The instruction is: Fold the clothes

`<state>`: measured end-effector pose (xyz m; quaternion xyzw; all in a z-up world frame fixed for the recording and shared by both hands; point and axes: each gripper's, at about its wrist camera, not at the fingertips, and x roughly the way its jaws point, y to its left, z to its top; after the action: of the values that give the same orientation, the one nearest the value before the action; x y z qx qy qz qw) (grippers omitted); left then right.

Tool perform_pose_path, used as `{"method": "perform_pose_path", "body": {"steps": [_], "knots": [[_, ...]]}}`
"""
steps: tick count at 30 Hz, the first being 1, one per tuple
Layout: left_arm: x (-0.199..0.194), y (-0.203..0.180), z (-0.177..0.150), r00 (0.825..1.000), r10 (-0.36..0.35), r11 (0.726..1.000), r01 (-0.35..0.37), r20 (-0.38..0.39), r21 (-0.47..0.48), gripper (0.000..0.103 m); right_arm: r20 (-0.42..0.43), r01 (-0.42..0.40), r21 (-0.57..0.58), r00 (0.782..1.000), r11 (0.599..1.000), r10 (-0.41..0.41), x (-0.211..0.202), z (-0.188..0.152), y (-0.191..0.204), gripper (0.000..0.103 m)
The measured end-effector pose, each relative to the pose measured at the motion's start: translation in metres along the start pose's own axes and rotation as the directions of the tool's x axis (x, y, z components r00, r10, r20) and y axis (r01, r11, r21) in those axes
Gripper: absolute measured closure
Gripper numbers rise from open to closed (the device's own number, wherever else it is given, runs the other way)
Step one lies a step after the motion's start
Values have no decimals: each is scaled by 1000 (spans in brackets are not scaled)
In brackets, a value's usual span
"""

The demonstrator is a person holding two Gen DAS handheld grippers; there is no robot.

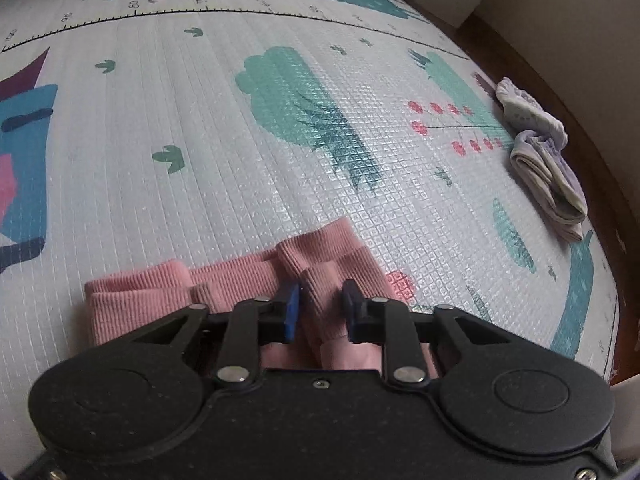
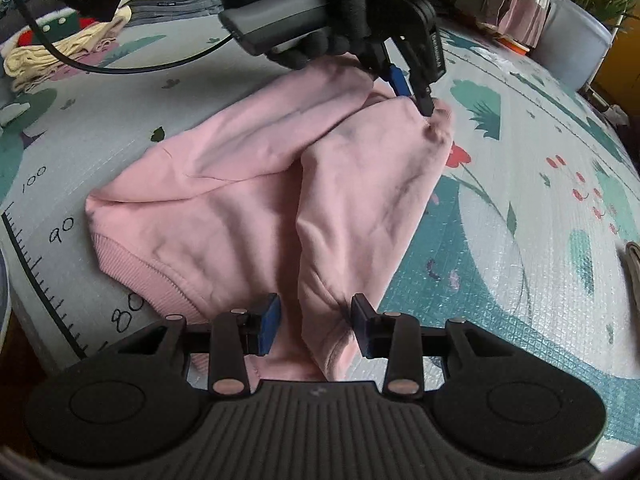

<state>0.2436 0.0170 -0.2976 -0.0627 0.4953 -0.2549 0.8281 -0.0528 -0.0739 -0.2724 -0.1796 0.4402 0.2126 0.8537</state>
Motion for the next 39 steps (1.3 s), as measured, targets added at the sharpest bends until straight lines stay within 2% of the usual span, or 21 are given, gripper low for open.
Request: {"method": "perform_pose_path", "body": {"steps": [6,11,15,19,21,25,29,35,39], "knots": [[-13,-18,1,998,24,1000,-24,58,-6,90,-11,5,7,1000,1000,-4,0,-1,2,63],[-20,-41,5,996,45,998,-48,78,45,90,-33,-44,69,998,997,46,4,7,-9,63],[-22,-44,7,996,39,998,-42,83,43,90,-22,-99,194,994,976,105,3,7,-29,77],[-24,-42,5,995,43,998,-46,85,38,90,-19,-124,253,991,959,133,3,3,-41,87],[-28,-41,5,995,39,999,-42,91,35,90,-1,-129,252,991,959,133,-1,3,-42,90],[-43,-41,11,993,31,999,-36,112,39,90,50,-151,196,988,969,144,-12,11,-31,91],[-50,-39,14,991,52,997,-59,120,56,90,77,-178,157,983,971,167,-16,22,-17,91],[-32,-28,1,993,50,996,-58,108,73,90,7,-121,126,993,985,121,1,22,-9,91],[-26,-21,-4,994,56,996,-63,94,71,90,-17,-108,148,994,983,111,9,17,-8,90]]}}
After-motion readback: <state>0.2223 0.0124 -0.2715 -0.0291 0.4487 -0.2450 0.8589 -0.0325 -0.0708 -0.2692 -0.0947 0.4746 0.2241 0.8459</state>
